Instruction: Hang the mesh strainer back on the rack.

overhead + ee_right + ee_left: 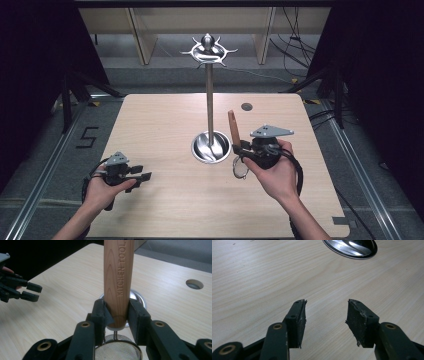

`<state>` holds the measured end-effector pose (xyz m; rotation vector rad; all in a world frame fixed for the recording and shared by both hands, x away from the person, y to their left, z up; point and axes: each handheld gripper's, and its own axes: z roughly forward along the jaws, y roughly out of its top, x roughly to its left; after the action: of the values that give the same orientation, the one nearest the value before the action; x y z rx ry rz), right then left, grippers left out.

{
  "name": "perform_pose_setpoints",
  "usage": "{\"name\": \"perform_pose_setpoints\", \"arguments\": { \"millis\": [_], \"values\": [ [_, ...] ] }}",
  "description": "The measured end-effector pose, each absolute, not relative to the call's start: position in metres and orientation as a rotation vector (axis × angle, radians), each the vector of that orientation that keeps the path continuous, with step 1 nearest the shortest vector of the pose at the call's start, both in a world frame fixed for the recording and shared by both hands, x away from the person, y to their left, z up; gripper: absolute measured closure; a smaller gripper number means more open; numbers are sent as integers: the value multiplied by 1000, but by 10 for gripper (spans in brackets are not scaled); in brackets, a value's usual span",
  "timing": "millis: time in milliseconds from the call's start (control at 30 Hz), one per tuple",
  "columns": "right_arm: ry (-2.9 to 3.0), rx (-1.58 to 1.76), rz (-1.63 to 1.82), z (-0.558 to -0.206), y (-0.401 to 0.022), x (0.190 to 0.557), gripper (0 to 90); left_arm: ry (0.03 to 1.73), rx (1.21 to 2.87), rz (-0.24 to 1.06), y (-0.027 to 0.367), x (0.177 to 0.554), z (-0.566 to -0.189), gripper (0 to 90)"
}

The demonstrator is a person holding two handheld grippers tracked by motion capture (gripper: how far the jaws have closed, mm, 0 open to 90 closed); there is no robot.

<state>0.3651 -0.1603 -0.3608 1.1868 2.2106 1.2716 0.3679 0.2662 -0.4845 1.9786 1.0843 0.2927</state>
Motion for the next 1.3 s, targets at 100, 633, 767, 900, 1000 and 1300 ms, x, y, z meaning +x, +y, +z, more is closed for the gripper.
{"name": "perform_pose_setpoints", "arguments": {
  "millis": [100,633,767,900,1000,1300],
  "values": [
    [2211,1174,1279,-355,-161,367,693,1073,2000,297,267,368,-484,482],
    [2154,1132,1350,-335,-155,372,693,1066,1989,285,267,368,-484,480],
    [2130,1135,1360,-329,-155,373,693,1061,1996,282,267,369,-484,480],
    [2108,1102,1367,-323,-155,376,693,1081,1978,289,266,368,-484,480],
    [2105,1078,1377,-320,-155,377,693,1076,1977,287,267,368,-484,480],
    [2084,1085,1395,-314,-155,379,693,1068,2001,295,268,368,-484,480]
  ]
}}
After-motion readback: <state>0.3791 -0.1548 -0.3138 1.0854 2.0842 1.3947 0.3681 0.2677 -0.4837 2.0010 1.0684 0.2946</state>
